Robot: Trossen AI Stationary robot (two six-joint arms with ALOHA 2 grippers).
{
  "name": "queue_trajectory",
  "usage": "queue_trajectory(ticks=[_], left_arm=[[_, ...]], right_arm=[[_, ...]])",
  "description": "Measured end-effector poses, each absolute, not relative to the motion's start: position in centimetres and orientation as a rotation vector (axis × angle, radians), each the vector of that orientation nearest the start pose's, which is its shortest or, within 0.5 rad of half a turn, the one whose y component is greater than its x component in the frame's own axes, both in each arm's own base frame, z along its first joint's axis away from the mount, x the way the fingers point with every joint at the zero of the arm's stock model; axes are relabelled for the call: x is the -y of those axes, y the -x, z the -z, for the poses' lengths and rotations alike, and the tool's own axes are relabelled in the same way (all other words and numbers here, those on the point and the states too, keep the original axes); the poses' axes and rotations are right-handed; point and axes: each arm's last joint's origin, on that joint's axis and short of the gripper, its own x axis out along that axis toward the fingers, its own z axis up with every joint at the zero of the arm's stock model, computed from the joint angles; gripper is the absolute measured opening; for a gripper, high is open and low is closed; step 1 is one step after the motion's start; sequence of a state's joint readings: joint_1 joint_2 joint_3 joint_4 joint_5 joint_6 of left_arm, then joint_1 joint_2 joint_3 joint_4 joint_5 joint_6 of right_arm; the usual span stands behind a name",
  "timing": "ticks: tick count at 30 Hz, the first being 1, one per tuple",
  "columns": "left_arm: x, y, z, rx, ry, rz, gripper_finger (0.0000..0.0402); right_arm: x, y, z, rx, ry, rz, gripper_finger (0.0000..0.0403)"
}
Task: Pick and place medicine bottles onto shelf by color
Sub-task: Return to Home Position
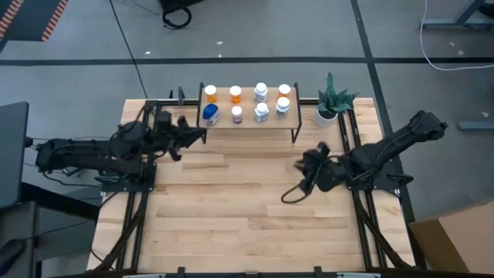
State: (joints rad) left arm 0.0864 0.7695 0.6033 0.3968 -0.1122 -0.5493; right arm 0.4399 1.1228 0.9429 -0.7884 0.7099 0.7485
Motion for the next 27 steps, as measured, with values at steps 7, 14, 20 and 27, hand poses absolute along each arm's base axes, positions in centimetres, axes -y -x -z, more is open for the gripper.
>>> queue_trajectory(ticks=[7,14,20,27], left_arm=[[-1.6,-14.3,-28.7,0.416,0.682,-0.087,0.0003],[-1.6,-11.9,-27.0,0.491,0.672,-0.134,0.0002],[-1.5,-11.6,-25.4,0.410,0.537,-0.165,0.0004],[-1.7,-11.8,-24.6,0.321,0.461,-0.193,0.0002]], right_arm=[[-7.8,-19.6,-23.1,-0.474,-0.413,0.261,0.0007],[-4.3,-16.8,-21.1,-0.193,-0.498,0.182,0.0006],[-1.1,-15.3,-19.5,-0.145,-0.522,0.047,0.0005],[1.0,-14.6,-17.5,-0.029,-0.489,0.044,0.0005]])
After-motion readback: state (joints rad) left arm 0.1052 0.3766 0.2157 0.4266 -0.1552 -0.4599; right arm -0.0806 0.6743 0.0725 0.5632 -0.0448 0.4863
